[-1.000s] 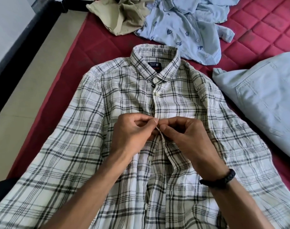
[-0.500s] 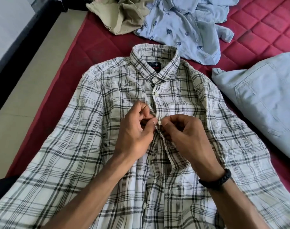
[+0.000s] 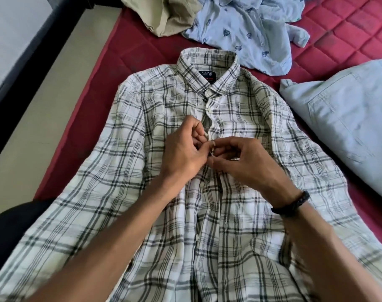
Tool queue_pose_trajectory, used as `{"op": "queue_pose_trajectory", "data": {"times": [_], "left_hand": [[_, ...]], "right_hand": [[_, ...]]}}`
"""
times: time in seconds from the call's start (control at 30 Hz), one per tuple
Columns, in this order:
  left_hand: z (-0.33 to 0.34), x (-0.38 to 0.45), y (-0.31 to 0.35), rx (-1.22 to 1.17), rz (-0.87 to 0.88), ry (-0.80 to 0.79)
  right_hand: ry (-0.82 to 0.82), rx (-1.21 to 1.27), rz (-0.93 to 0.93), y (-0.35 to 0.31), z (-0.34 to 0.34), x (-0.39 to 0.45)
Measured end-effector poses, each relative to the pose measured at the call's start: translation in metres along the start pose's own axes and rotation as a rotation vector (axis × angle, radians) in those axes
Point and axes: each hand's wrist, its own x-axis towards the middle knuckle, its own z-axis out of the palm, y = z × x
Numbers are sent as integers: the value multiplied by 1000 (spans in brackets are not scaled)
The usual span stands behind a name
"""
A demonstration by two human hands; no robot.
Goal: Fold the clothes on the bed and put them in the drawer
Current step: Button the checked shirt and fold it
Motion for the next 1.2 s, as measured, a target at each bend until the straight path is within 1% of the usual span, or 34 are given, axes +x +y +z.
{"op": "queue_pose_trajectory", "data": {"times": [0.07,0.1,0.17,0.23,0.3,0.33,0.4,0.47,0.53,0.6,0.67,0.77,0.93,1.0,1.07,1.1,1.2], "left_hand": [[-5,-7,11,90,25,23],[-10,-13,17,115,25,4],[-21,-37,30,125,32,-100],[-27,-70,34,206,40,-238],[-21,-93,25,347,16,-299],[-19,-99,23,406,10,-294],[-14,-102,20,434,-2,-242],[-12,-97,22,444,-23,-181],[-9,-92,24,451,-60,-135],[-5,-91,22,455,-67,-103],[-6,-92,17,446,-47,-114],[-13,-93,12,367,-63,-123],[-20,-90,28,113,-167,-26],[-21,-90,36,32,-183,19],[-19,-91,40,-66,-211,56],[-16,-94,39,-102,-225,68],[-5,-106,34,-136,-257,83]], "right_hand": [[11,-157,-31,-8,-1,-17],[27,-266,-60,-12,-1,-27],[85,-401,-114,-16,-3,-55],[140,-390,-111,-16,-6,-83],[197,-319,-87,-8,-3,-99],[246,-284,-88,-3,1,-105],[327,-233,-94,8,14,-105],[342,-215,-90,19,29,-94],[354,-251,-105,27,39,-82],[410,-348,-135,30,42,-73],[482,-419,-156,28,42,-73],[516,-411,-104,29,42,-72],[538,-457,-74,28,46,-66],[579,-428,-76,28,48,-65],[577,-310,-74,29,43,-65],[550,-198,-72,30,39,-66],[381,181,5,29,27,-76]]}}
